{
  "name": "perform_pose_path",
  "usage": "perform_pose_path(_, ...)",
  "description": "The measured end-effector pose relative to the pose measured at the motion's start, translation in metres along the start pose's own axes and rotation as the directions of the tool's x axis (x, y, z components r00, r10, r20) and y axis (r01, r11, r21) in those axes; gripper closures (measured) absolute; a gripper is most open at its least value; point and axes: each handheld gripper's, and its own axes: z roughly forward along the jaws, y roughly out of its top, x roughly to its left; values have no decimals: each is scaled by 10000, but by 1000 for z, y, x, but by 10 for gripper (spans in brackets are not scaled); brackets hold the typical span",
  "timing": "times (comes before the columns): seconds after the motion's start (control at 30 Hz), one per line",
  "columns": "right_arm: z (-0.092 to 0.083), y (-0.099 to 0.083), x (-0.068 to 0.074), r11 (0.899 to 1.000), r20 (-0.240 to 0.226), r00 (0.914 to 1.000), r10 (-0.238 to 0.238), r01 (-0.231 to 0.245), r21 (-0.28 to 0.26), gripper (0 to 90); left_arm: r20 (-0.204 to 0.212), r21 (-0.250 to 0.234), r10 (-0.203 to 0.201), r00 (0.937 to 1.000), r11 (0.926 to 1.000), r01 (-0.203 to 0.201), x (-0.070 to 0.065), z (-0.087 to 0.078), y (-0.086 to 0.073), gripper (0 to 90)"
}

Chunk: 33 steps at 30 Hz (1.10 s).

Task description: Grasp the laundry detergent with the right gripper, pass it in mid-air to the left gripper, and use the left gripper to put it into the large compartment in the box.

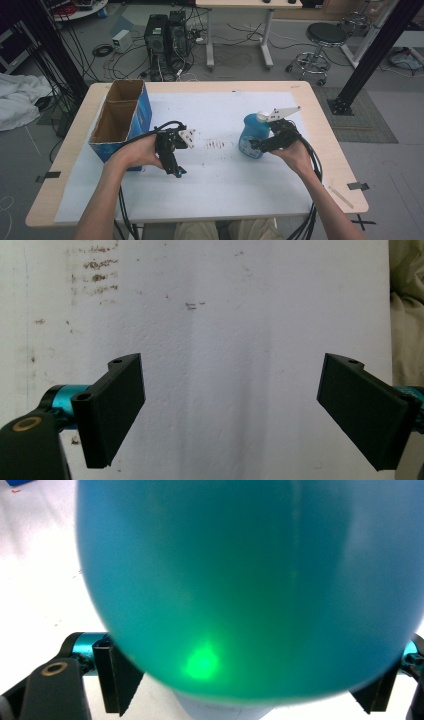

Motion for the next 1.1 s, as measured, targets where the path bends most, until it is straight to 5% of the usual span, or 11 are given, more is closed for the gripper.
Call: perform_pose_path(1.1,3,-3,0,9996,-208,9998,55,-61,-275,328,-10,-70,-126,9999,9999,126,0,1,-2,119)
